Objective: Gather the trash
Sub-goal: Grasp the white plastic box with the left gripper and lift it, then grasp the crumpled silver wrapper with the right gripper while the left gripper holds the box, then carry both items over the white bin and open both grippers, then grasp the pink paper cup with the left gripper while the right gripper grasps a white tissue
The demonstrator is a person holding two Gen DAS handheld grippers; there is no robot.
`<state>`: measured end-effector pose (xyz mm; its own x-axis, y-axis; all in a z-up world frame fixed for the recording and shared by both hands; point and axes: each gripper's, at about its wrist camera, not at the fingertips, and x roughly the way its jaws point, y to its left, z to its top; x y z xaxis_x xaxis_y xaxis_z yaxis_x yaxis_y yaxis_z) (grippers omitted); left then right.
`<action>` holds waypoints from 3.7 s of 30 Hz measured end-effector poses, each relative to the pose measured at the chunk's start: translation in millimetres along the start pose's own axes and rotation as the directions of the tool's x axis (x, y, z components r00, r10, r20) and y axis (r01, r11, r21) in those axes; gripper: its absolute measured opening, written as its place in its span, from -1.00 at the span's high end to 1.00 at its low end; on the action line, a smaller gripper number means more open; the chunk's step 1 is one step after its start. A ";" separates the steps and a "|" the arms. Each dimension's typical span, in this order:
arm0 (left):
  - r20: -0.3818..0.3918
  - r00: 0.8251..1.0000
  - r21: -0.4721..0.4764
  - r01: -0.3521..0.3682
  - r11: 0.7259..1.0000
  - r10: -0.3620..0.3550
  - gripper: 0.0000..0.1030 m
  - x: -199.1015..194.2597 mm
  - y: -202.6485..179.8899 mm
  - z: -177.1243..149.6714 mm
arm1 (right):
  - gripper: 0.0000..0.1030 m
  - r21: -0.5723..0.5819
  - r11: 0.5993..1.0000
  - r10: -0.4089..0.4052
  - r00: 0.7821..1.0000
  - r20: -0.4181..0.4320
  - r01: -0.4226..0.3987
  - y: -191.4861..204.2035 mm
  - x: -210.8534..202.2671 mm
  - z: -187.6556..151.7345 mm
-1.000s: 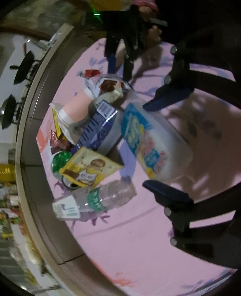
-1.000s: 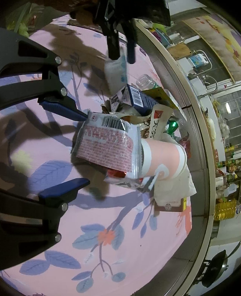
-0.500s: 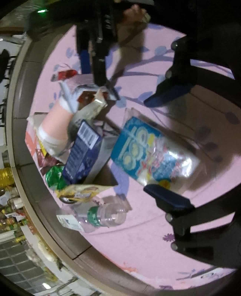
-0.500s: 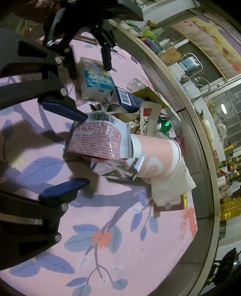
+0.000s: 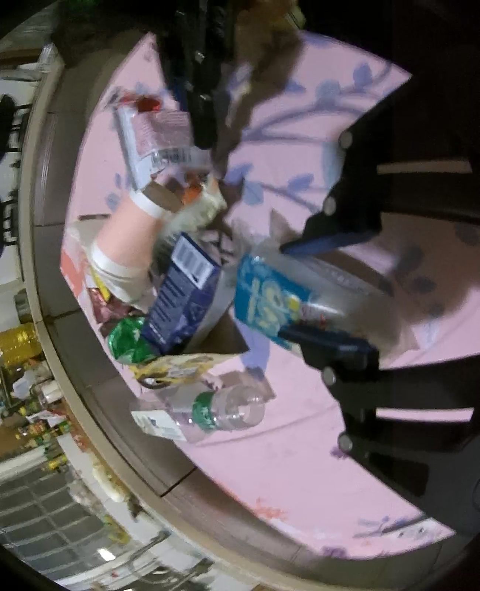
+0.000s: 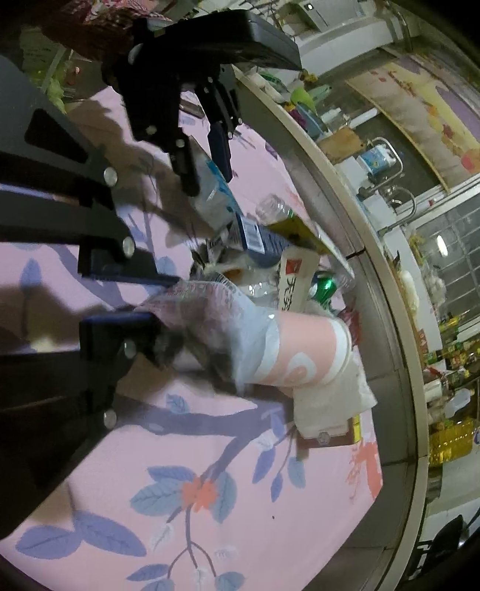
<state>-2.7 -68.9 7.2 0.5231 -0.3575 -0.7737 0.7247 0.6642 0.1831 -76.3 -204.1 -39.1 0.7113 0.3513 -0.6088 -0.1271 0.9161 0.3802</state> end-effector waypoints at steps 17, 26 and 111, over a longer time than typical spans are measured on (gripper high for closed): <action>0.201 0.919 -0.129 0.368 0.921 -0.339 0.50 -38.4 -56.0 78.9 | 0.96 0.083 0.996 -0.057 0.984 0.168 0.044 -48.3 -66.6 -3.9; 0.206 0.906 -0.129 0.399 0.908 -0.369 0.50 -14.3 -85.2 132.8 | 0.19 0.386 0.878 0.205 0.951 0.233 -0.284 -113.4 -75.9 -17.7; 0.046 0.998 -0.422 -0.028 0.906 0.053 -0.57 81.7 -46.8 123.6 | 0.13 0.077 0.993 0.076 0.985 0.152 -0.088 -106.8 -21.8 102.9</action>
<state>61.6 -210.3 10.4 0.5806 -0.3521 -0.7342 0.4528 0.8890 -0.0683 -7.1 -329.5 5.2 0.7965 0.3863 -0.4652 -0.1355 0.8638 0.4853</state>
